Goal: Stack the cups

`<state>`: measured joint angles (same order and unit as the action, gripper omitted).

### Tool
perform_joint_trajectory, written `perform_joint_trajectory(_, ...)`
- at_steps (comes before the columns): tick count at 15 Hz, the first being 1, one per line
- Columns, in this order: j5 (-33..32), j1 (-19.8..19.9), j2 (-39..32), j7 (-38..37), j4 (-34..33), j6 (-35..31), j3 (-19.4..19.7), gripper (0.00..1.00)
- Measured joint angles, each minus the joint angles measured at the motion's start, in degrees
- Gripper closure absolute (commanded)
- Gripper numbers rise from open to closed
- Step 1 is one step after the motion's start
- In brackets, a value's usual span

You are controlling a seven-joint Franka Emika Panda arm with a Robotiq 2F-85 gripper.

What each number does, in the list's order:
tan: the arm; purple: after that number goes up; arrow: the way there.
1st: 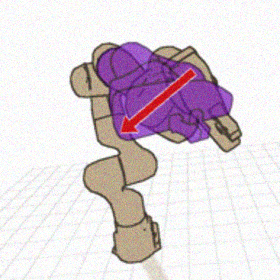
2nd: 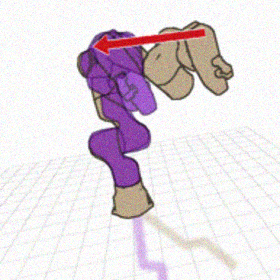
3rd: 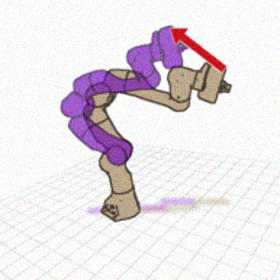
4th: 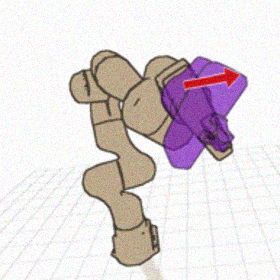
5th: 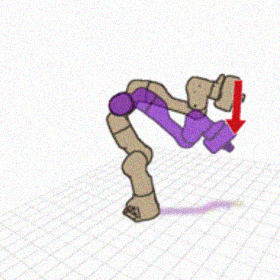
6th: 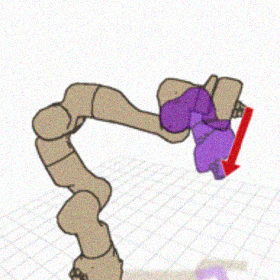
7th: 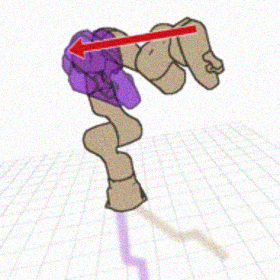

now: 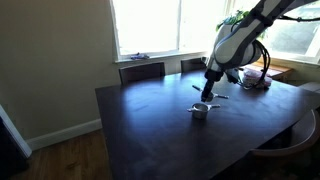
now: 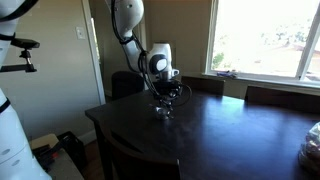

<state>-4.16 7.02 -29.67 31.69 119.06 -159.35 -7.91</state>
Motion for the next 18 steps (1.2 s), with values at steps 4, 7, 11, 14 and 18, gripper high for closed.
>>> perform_joint_trajectory(4,-1.57,-1.87,-3.57,-2.33,-1.51,0.00,0.25,0.58)
perform_joint_trajectory(7,-2.71,-3.13,-6.03,-3.89,-4.02,-0.15,0.50,0.58)
perform_joint_trajectory(11,-4.12,-4.57,-7.81,-5.62,-7.16,-0.25,1.68,0.58)
perform_joint_trajectory(14,-4.24,-5.03,-8.49,-6.34,-8.38,-0.19,1.91,0.58)
perform_joint_trajectory(18,-4.26,-5.06,-8.45,-6.38,-8.31,-0.26,1.90,0.58)
